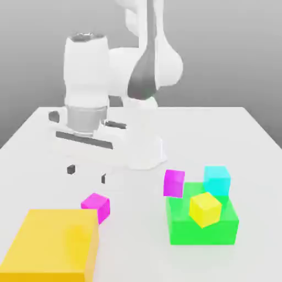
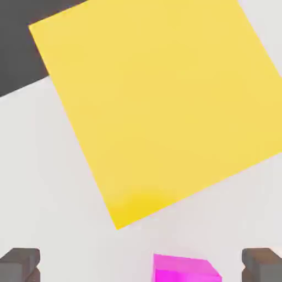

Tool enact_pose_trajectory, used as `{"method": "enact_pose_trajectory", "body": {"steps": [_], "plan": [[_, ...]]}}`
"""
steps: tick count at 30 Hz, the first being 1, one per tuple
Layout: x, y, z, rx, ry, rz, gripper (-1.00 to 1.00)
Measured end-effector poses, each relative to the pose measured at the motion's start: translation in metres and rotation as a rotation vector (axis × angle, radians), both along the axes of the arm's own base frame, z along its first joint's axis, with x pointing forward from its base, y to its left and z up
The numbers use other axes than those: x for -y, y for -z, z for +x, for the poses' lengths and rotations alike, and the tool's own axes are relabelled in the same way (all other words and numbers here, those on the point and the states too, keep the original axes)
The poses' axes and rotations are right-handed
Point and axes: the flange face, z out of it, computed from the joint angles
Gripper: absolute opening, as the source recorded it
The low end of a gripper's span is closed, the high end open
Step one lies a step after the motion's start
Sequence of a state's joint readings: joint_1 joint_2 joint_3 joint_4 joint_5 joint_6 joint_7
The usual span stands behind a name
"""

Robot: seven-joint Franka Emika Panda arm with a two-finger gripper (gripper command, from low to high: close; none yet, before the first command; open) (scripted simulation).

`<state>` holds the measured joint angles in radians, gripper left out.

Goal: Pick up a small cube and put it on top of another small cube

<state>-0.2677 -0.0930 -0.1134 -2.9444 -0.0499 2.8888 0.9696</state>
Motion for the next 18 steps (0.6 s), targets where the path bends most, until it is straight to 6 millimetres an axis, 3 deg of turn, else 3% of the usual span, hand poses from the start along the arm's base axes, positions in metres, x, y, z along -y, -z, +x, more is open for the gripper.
{"method": "enact_pose_trajectory", "body": {"steps": [2, 6, 7, 14, 18], "plan": [[0.002, 0.028, -0.009, -0.025, 0.02, 0.008, 0.0], [0.002, 0.063, -0.014, -0.033, 0.025, 0.011, 0.0], [0.002, 0.07, -0.015, -0.034, 0.025, 0.013, -1.0], [0.001, 0.072, -0.015, -0.033, 0.025, 0.014, -1.0], [0.002, 0.046, -0.013, -0.034, 0.026, 0.01, -1.0]]}}
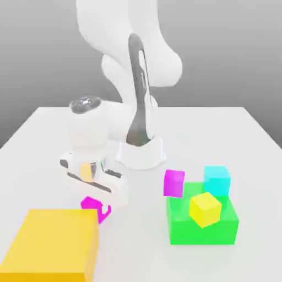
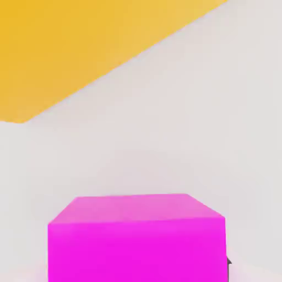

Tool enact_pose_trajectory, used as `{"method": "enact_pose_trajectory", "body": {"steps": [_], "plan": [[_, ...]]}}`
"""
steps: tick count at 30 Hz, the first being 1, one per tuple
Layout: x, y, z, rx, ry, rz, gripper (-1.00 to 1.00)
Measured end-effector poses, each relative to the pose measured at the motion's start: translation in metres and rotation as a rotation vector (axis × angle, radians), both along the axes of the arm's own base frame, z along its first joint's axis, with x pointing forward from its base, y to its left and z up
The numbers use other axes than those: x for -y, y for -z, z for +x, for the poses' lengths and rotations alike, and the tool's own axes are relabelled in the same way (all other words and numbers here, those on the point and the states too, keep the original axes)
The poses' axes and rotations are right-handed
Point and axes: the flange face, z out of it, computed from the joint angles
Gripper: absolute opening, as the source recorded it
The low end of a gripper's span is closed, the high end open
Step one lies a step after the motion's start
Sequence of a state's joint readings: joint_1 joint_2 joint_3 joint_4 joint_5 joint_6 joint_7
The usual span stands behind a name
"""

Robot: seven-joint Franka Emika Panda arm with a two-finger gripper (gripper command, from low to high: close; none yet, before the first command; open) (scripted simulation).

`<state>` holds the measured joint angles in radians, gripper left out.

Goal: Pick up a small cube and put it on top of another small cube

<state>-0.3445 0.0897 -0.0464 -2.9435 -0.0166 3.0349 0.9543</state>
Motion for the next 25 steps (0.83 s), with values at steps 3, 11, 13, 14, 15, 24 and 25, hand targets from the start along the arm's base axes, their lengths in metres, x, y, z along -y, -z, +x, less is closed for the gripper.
{"method": "enact_pose_trajectory", "body": {"steps": [3, 11, 13, 14, 15, 24, 25], "plan": [[0.0, -0.022, -0.001, 0.0, 0.001, 0.002, -1.0], [-0.108, -0.098, 0.074, 0.008, -0.107, 0.007, -1.0], [-0.157, -0.121, 0.088, 0.008, -0.148, 0.009, -1.0], [-0.181, -0.132, 0.092, 0.007, -0.168, 0.009, -1.0], [-0.206, -0.143, 0.093, 0.006, -0.188, 0.01, -1.0], [-0.266, -0.109, 0.089, 0.001, -0.236, 0.005, 1.0], [-0.266, -0.109, 0.089, 0.001, -0.236, 0.005, 1.0]]}}
